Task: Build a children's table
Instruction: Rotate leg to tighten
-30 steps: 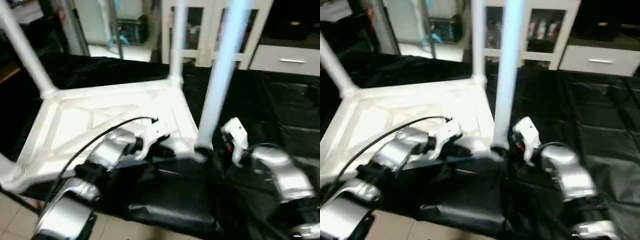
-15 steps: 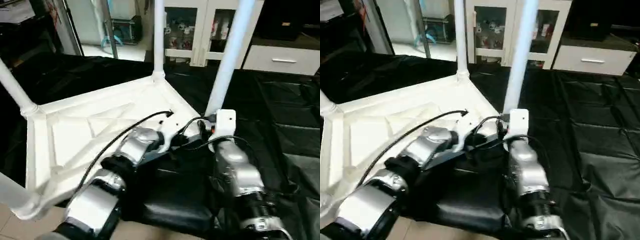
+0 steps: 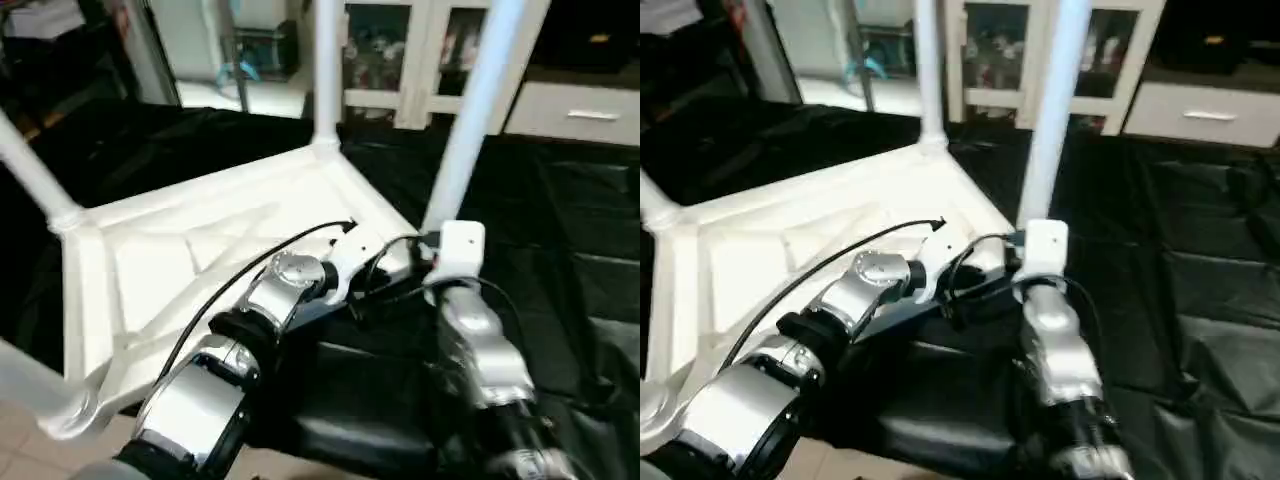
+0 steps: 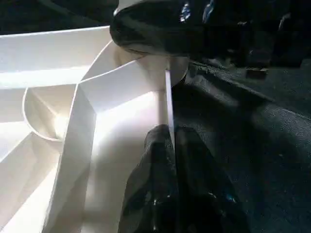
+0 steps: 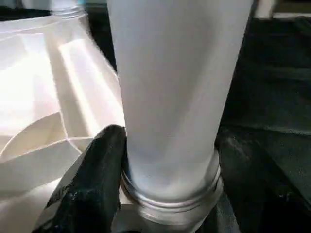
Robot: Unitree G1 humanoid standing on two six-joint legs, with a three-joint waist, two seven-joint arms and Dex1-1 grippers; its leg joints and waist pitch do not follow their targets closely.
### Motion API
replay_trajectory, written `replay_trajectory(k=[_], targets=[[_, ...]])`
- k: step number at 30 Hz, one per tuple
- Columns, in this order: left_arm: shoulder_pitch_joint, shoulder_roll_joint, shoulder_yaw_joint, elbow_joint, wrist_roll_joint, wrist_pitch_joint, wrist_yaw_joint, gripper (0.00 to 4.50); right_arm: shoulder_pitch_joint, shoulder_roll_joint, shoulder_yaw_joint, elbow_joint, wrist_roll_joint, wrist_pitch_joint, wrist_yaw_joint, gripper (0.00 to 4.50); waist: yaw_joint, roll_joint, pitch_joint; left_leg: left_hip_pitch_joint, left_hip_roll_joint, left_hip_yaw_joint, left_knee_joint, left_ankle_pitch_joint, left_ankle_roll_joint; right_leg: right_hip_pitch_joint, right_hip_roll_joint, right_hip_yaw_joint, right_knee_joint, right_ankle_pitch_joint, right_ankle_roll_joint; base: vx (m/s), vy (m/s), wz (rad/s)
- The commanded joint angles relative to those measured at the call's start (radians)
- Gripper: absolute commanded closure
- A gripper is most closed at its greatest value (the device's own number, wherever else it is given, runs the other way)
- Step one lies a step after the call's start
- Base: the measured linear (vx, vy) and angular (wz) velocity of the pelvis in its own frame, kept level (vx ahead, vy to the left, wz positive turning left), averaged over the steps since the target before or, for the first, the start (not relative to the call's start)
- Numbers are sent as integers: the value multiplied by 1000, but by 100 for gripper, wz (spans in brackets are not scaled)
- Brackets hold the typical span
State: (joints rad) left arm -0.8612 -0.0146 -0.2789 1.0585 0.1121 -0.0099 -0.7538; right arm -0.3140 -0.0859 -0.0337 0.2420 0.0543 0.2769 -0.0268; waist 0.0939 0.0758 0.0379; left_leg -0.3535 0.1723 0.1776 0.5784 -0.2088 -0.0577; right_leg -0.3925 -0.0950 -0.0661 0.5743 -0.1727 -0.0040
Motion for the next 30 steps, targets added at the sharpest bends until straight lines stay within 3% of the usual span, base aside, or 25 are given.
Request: replay_trajectory(k=[1, 4, 5, 6, 8, 9, 10, 11, 14, 18, 22, 23, 25, 26, 27, 29, 30], targets=[[-4, 18, -19, 46, 37, -9, 16, 450, 36, -35, -1, -92, 51, 51, 107, 159, -6, -12, -54, 13, 49, -13, -71, -199, 56, 44, -56, 46, -62, -108, -196, 0, 0, 0], [-11, 13, -25, 63, 45, -48, 5, 450, 143, -144, 18, -252, 163, 114, 312, 159, 4, 1, -56, 9, 52, -15, -65, -172, 80, 50, -60, 45, -59, -77, -204, 0, 0, 0], [-12, 12, -26, 63, 45, -55, 2, 450, 157, -161, 22, -271, 174, 119, 337, 159, 6, -4, -56, 8, 54, -15, -65, -167, 88, 52, -58, 45, -59, -61, -201, 0, 0, 0], [-17, 7, -27, 64, 42, -79, -17, 450, 227, -251, 31, -348, 221, 129, 457, 159, 4, -3, -58, -6, 50, -19, -64, -145, 104, 64, -61, 43, -53, -37, -196, 0, 0, 0], [-18, 4, -28, 65, 41, -109, -31, 450, 277, -312, 37, -395, 258, 130, 546, 159, 4, -5, -55, -8, 52, -19, -63, -153, 117, 60, -66, 41, -58, -68, -195, 0, 0, 0], [-20, 2, -28, 69, 41, -132, -38, 450, 306, -345, 40, -424, 279, 136, 599, 159, 3, -13, -52, -9, 51, -19, -65, -187, 117, 61, -65, 39, -70, -177, -181, 0, 0, 0], [-20, -2, -27, 69, 37, -171, -54, 450, 356, -409, 42, -470, 302, 138, 684, 159, 2, -10, -52, -9, 52, -19, -64, -185, 116, 59, -67, 40, -71, -199, -179, 0, 0, 0], [-20, -2, -26, 68, 37, -176, -57, 450, 362, -415, 42, -475, 305, 139, 693, 159, 4, -11, -51, -14, 53, -21, -65, -181, 122, 61, -66, 39, -73, -221, -171, 0, 0, 0], [-10, -7, -37, 61, 28, -234, -114, 450, 416, -489, 21, -540, 363, 178, 802, 159, 7, -7, -55, -14, 57, -24, -60, -149, 140, 55, -65, 39, -68, -179, -186, 0, 0, 0], [11, -27, -24, 50, -11, -272, -209, 450, 427, -532, 37, -598, 407, 220, 847, 159, 18, -4, -62, -13, 59, -23, -48, -93, 163, 49, -64, 39, -53, -61, -219, 0, 0, 0], [16, -54, -17, 56, -21, -322, -231, 450, 388, -484, 75, -574, 354, 190, 783, 159, 26, -3, -60, -10, 59, -20, -49, -105, 157, 43, -65, 37, -55, -116, -218, 0, 0, 0], [15, -54, -16, 57, -20, -325, -227, 450, 385, -482, 76, -573, 353, 191, 781, 159, 26, -15, -61, -11, 57, -18, -49, -106, 154, 44, -65, 37, -56, -127, -214, 0, 0, 0], [3, -57, 2, 54, -21, -352, -170, 450, 353, -445, 104, -557, 343, 204, 764, 159, 30, -26, -60, -11, 57, -18, -51, -112, 145, 44, -68, 37, -55, -161, -205, 0, 0, 0], [-5, -55, 22, 52, -34, -334, -157, 423, 342, -439, 121, -552, 336, 207, 766, 138, 31, -21, -60, -12, 55, -17, -51, -110, 143, 43, -70, 36, -53, -178, -201, 0, 0, 0], [-15, -43, 43, 45, -51, -307, -164, 406, 325, -438, 144, -545, 326, 206, 777, 124, 30, -29, -60, -15, 55, -17, -51, -106, 144, 45, -70, 36, -54, -181, -196, 0, 0, 0], [-25, -24, 73, 37, -71, -281, -155, 383, 308, -438, 160, -535, 320, 206, 786, 124, 37, -28, -64, -14, 55, -17, -48, -80, 148, 42, -71, 36, -45, -157, -202, 0, 0, 0], [-27, -10, 92, 29, -83, -282, -150, 383, 301, -439, 165, -530, 322, 207, 793, 124, 34, -42, -62, -18, 55, -16, -48, -74, 155, 42, -69, 35, -45, -137, -203, 0, 0, 0]])
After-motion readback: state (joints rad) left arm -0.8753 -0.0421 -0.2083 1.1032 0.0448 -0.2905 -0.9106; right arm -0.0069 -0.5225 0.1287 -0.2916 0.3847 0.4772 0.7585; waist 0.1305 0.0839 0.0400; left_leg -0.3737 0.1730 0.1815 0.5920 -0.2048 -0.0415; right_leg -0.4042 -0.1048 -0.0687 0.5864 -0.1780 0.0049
